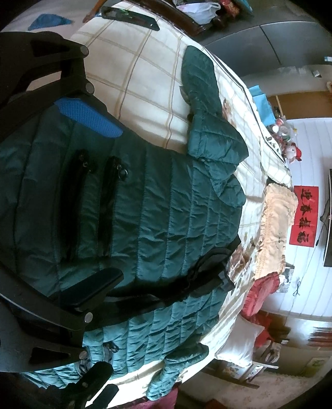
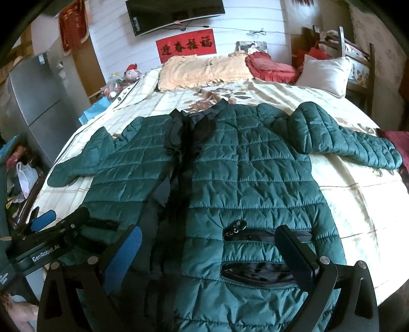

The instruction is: Fold large clothes

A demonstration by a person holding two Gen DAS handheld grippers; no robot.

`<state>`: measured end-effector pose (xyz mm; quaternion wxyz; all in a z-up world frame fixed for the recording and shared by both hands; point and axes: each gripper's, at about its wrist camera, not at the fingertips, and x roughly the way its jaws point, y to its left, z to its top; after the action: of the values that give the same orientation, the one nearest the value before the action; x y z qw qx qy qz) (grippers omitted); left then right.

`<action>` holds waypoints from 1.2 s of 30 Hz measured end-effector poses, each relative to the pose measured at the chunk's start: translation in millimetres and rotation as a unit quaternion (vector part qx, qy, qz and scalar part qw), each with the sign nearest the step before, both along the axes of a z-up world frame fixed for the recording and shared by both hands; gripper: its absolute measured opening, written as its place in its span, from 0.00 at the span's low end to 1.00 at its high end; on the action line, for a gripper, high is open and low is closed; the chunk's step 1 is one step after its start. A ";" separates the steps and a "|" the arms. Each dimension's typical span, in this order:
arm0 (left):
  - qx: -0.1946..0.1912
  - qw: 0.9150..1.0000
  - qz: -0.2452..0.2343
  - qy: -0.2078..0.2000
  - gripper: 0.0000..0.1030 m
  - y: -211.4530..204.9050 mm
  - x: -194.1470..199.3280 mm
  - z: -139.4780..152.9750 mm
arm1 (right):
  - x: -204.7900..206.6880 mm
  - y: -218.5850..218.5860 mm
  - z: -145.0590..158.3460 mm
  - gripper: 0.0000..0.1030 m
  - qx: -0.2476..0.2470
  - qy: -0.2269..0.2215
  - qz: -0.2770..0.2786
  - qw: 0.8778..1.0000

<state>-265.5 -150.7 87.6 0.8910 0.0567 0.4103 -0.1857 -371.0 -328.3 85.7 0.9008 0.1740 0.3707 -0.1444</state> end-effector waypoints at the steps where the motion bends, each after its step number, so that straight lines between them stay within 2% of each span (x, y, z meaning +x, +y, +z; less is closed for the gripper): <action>1: -0.001 1.000 -0.001 0.000 1.00 0.0 -1.5 0.8 | -0.1 0.1 0.2 1.00 0.001 0.001 -0.001 1.000; 7: -0.003 1.000 -0.006 -0.003 0.99 -1.6 -7.7 2.1 | 0.1 -0.9 0.3 1.00 0.002 -0.007 -0.004 1.000; 26: -0.006 1.000 -0.017 -0.004 1.00 -4.3 -13.0 1.2 | 0.6 2.8 0.3 1.00 -0.010 0.032 -0.007 0.999; 36: -0.005 1.000 -0.016 -0.006 1.00 -2.3 -11.4 1.1 | 4.8 1.7 3.9 1.00 -0.011 0.035 -0.002 0.999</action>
<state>-276.8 -152.9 88.6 0.8906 0.0593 0.4034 -0.2014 -366.2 -326.6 89.6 0.8888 0.1596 0.4004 -0.1558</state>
